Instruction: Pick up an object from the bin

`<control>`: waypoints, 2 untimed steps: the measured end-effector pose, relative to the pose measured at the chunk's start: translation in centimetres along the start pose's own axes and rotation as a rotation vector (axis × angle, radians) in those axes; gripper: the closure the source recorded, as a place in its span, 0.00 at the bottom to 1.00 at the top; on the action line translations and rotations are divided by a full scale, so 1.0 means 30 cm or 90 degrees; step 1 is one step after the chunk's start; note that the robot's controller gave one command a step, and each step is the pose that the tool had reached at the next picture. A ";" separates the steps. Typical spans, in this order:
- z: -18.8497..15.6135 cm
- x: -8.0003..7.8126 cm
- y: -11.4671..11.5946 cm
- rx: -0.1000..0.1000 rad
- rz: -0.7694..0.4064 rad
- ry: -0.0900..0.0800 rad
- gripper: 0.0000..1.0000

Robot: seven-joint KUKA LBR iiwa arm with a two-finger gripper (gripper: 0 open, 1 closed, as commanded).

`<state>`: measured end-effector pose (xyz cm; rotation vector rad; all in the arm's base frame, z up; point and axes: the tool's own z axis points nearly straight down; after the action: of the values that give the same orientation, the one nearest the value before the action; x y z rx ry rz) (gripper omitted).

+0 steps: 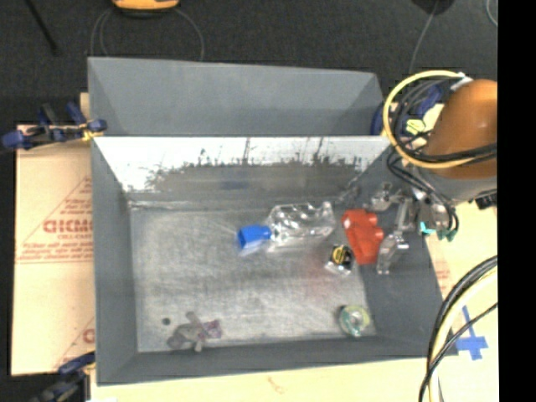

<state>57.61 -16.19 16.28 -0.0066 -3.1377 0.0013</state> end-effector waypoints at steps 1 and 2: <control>0.297 -0.184 0.007 0.003 -0.111 -0.008 0.00; 0.286 -0.186 0.008 0.003 -0.112 -0.009 1.00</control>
Offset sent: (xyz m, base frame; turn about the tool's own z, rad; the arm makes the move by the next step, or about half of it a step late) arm 0.0527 0.0048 -0.0899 -0.1761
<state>63.16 -15.98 7.69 0.2711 -3.1403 0.0091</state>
